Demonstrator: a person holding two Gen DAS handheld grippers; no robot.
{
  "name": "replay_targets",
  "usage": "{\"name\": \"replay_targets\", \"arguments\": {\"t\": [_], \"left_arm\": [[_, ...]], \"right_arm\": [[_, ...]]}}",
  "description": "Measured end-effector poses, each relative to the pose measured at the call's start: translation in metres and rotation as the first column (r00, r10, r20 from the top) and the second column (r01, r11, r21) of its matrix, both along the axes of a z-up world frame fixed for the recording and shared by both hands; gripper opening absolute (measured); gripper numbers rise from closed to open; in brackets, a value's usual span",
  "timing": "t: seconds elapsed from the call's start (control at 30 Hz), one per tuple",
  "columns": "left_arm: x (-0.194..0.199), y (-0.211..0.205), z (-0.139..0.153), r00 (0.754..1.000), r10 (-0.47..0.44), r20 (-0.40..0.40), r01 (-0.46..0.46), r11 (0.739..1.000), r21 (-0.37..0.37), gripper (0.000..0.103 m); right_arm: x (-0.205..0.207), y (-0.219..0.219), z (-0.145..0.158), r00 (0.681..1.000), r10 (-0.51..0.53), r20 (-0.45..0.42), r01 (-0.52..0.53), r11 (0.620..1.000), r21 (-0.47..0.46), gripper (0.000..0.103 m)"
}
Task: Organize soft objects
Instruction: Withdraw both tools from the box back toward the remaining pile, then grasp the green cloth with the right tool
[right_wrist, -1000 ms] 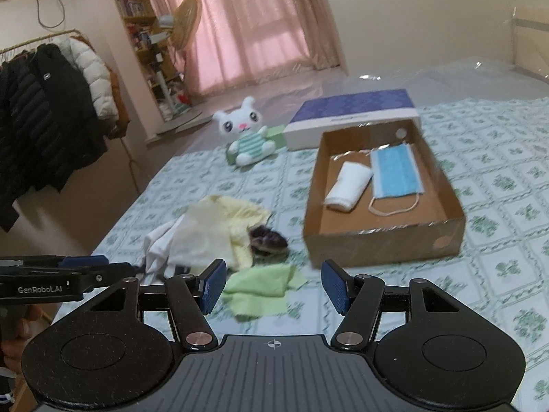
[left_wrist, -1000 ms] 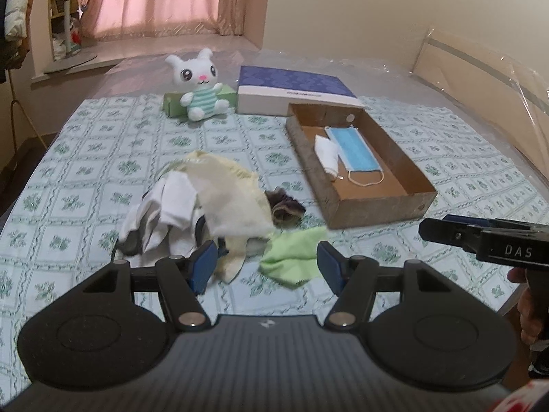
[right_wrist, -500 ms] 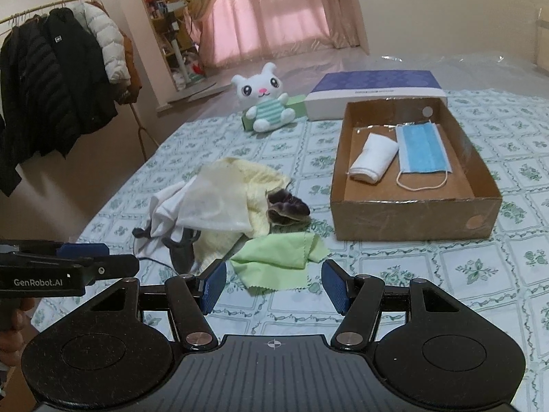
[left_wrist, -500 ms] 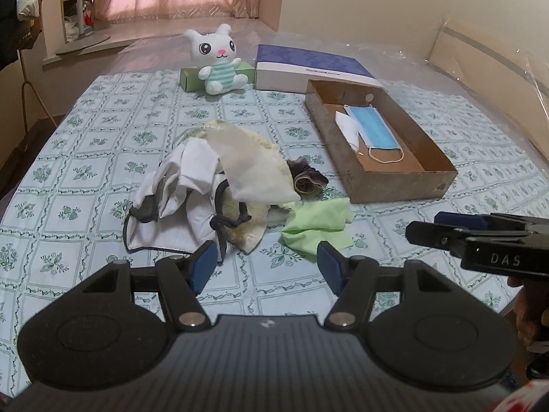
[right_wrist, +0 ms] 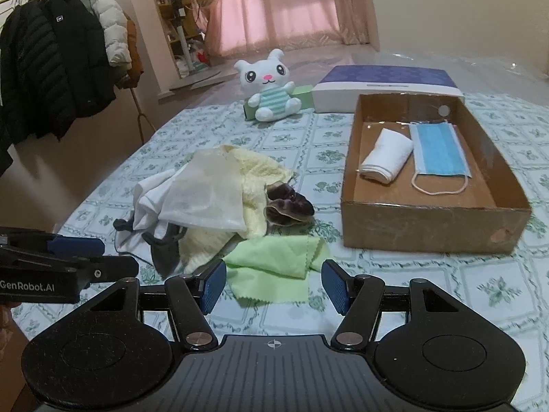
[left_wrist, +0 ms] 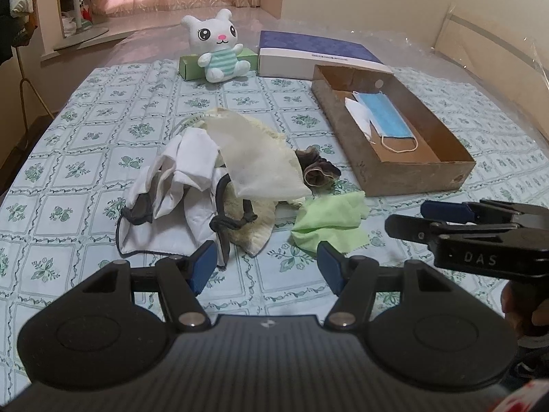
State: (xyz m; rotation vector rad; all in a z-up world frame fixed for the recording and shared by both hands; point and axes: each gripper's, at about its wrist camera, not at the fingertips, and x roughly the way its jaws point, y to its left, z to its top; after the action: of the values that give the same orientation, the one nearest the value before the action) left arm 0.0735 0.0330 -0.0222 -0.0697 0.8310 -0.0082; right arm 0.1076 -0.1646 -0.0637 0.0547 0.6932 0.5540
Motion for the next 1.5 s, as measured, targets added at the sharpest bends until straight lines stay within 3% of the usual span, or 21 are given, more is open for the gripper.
{"name": "replay_targets", "arguments": {"t": [0.07, 0.2, 0.33, 0.7, 0.97, 1.03, 1.07, 1.23, 1.3, 1.5], "left_arm": [[0.005, 0.0, -0.003, 1.0, 0.0, -0.002, 0.0, 1.0, 0.002, 0.062], [0.014, 0.002, -0.008, 1.0, 0.003, -0.004, -0.003, 1.0, 0.02, 0.062], [0.025, 0.007, -0.016, 1.0, 0.011, -0.015, -0.01, 1.0, 0.027, 0.062], [0.043, 0.017, -0.037, 0.998, 0.03, -0.056, -0.029, 0.999, 0.031, 0.061], [0.044, 0.022, -0.044, 0.997, 0.04, -0.072, -0.038, 0.999, 0.033, 0.061], [0.044, 0.022, -0.043, 0.997, 0.04, -0.071, -0.038, 0.999, 0.031, 0.061], [0.044, 0.022, -0.043, 0.997, 0.041, -0.07, -0.039, 0.999, 0.03, 0.061], [0.043, 0.021, -0.04, 0.997, 0.039, -0.063, -0.037, 0.999, 0.032, 0.061], [0.042, 0.02, -0.038, 0.998, 0.034, -0.055, -0.032, 0.999, 0.031, 0.061], [0.042, 0.015, -0.029, 1.0, 0.008, -0.011, -0.007, 1.0, 0.026, 0.061]], "right_arm": [[0.009, 0.003, -0.003, 1.0, 0.023, -0.008, -0.023, 1.0, 0.01, 0.062], [0.025, 0.01, -0.01, 0.998, 0.056, 0.007, -0.056, 0.998, 0.013, 0.077], [0.039, 0.021, -0.016, 0.994, 0.1, 0.041, -0.099, 0.995, -0.021, 0.081], [0.073, 0.053, -0.05, 0.978, 0.204, 0.047, -0.195, 0.97, -0.147, 0.083], [0.075, 0.067, -0.073, 0.963, 0.269, 0.037, -0.252, 0.938, -0.239, 0.082], [0.071, 0.068, -0.077, 0.96, 0.277, 0.038, -0.258, 0.93, -0.26, 0.065], [0.07, 0.068, -0.078, 0.958, 0.285, 0.037, -0.265, 0.926, -0.269, 0.063], [0.065, 0.064, -0.079, 0.961, 0.269, 0.057, -0.244, 0.93, -0.275, 0.01], [0.065, 0.06, -0.077, 0.964, 0.261, 0.053, -0.238, 0.934, -0.267, 0.006], [0.063, 0.041, -0.064, 0.98, 0.198, 0.03, -0.19, 0.967, -0.172, 0.005]]}}
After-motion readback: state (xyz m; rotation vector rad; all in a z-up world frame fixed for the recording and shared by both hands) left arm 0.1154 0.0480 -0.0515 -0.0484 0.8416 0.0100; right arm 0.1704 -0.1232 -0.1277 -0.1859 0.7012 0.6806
